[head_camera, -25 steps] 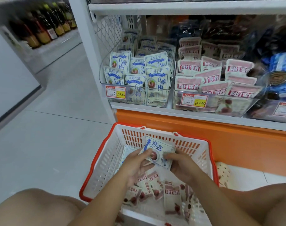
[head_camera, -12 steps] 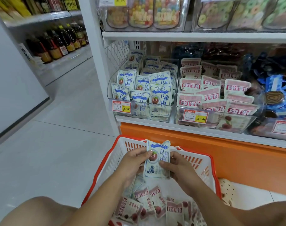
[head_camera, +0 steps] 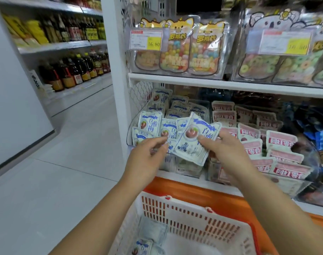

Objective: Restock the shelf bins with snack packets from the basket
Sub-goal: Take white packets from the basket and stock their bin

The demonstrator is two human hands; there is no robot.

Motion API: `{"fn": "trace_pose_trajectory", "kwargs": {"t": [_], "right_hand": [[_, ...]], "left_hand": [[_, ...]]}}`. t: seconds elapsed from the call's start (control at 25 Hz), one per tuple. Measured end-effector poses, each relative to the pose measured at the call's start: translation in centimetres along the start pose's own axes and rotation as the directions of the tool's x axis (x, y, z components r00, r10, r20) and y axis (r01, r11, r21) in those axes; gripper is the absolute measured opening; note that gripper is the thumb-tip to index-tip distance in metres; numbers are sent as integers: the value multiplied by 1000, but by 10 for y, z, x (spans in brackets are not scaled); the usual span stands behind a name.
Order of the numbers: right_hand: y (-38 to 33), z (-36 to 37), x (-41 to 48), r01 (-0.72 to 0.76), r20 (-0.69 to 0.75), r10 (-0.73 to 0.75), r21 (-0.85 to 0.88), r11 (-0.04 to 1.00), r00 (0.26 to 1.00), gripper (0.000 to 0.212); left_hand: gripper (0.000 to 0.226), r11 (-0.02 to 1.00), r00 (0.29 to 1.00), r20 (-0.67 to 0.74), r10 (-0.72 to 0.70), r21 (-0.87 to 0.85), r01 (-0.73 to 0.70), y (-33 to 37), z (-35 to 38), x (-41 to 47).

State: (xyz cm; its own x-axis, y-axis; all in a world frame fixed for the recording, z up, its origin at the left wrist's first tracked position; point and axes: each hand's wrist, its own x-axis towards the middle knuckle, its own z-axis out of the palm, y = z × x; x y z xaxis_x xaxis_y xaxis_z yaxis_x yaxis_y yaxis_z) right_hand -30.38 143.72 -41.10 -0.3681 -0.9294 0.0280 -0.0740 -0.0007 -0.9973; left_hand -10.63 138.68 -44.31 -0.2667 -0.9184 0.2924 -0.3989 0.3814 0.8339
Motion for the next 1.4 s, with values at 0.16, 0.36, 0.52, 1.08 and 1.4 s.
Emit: {"fn": "trace_pose_trajectory", "kwargs": {"t": [0.16,0.36,0.52,1.08,1.4], "right_hand": [[-28,3,104,34,-101,-33,8,999,994,16],[-36,35,211,5,-191,-43,-196,981,981,50],[-30,51,248,36,-54,-80,-557,830,995,56],[-11,54,255,19,-32,-68,-764,645,997,39],[-37,62,137,255,79,-322,-794,552,943,40]], "left_hand": [[52,846,972,49,228,484,-223,-24,-7,40],[60,727,960,137,244,629,-275,-59,-4,65],[54,715,960,127,251,644,-272,-66,-6,76],[54,756,961,149,232,594,-274,-68,-7,79],[56,763,933,140,333,541,-354,-60,-22,44]]}}
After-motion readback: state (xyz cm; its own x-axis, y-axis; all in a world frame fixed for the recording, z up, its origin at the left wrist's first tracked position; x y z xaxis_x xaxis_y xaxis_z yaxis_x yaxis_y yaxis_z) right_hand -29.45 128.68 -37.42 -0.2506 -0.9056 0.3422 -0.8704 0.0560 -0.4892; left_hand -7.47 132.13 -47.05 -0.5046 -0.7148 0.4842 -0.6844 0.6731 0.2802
